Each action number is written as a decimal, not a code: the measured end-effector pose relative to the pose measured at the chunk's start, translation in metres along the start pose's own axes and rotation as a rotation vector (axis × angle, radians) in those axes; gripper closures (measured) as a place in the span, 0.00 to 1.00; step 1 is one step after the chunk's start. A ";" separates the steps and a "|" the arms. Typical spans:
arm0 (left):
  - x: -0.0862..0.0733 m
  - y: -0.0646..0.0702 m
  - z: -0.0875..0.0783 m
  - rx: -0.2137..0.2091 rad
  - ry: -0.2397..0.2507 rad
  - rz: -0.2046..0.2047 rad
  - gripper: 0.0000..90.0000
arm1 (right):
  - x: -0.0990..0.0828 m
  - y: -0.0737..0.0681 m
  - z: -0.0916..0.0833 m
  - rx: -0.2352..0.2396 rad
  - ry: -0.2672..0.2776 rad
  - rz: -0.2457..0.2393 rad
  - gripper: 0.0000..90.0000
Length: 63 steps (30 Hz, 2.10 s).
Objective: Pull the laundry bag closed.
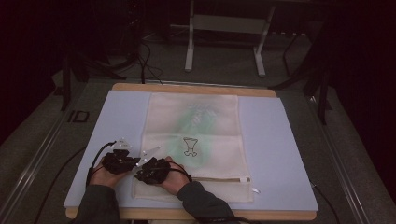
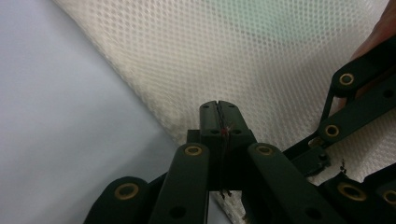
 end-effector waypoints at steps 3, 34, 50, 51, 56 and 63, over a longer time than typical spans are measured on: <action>-0.004 0.001 0.002 -0.016 -0.019 0.000 0.99 | 0.000 0.000 0.000 0.000 0.003 0.001 0.91; -0.013 0.006 -0.004 0.007 -0.052 0.025 1.00 | -0.002 -0.002 0.000 -0.057 0.009 0.021 0.91; -0.013 0.007 -0.003 0.027 -0.077 0.055 1.00 | -0.006 0.000 -0.008 -0.059 -0.025 -0.005 0.91; -0.013 0.006 -0.003 0.025 -0.072 0.055 1.00 | -0.007 0.000 -0.009 -0.059 -0.028 -0.006 0.91; -0.013 0.007 -0.003 0.031 -0.073 0.066 1.00 | -0.009 0.001 -0.010 -0.058 -0.030 -0.008 0.91; -0.012 0.009 -0.004 0.060 -0.073 0.113 1.00 | -0.009 0.001 -0.009 -0.064 -0.017 -0.002 0.91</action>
Point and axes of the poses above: each handheld gripper's, and its own axes: z roughly forward along the jaws, x roughly out of its top, y roughly to its right, the point moved 10 cm from there along z, roughly forward along the jaws, and after that the axes turned 14 degrees about z, right-handed, at the moved point
